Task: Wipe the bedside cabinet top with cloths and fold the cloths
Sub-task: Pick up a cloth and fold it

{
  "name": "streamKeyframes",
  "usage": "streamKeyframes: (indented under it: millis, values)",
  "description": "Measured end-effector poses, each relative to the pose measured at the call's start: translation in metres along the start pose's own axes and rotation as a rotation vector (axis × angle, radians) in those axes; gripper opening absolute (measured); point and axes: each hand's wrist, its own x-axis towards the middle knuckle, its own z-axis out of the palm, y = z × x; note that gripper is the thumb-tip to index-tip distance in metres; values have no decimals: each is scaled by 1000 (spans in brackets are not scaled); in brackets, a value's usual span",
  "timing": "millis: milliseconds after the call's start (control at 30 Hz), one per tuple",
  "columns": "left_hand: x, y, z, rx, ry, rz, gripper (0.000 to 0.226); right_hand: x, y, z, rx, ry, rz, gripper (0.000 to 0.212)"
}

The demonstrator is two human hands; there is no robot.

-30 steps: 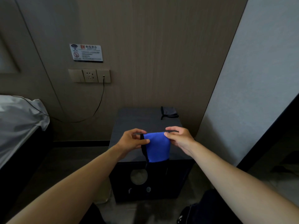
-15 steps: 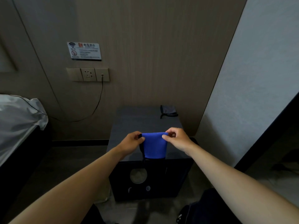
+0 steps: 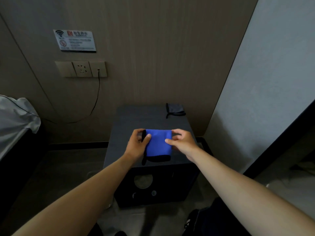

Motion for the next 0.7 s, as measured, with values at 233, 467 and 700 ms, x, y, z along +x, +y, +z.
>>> streamKeyframes:
  millis: [233, 467, 700]
  values:
    - [37, -12, 20, 14, -15, -69, 52, 55, 13, -17, -84, 141, -50, 32]
    - [89, -15, 61, 178, -54, -44, 50, 112, 30, -49, -172, 199, -14, 37]
    - [141, -22, 107, 283, -51, 62, 38, 162, 46, -77, -405, 329, -83, 25]
